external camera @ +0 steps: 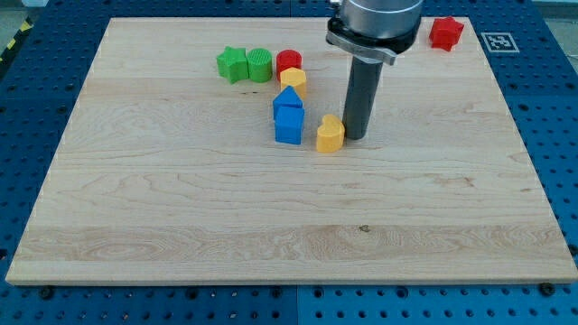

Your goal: Move your arm towards the yellow heart

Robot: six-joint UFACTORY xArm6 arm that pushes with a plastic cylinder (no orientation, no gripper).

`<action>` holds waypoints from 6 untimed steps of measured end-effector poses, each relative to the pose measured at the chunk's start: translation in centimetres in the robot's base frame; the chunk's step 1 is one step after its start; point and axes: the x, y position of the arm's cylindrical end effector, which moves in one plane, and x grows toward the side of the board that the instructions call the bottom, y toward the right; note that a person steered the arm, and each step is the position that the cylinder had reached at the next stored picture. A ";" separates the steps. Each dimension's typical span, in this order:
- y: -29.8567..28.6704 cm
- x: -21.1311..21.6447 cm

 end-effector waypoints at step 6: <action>2.8 4.0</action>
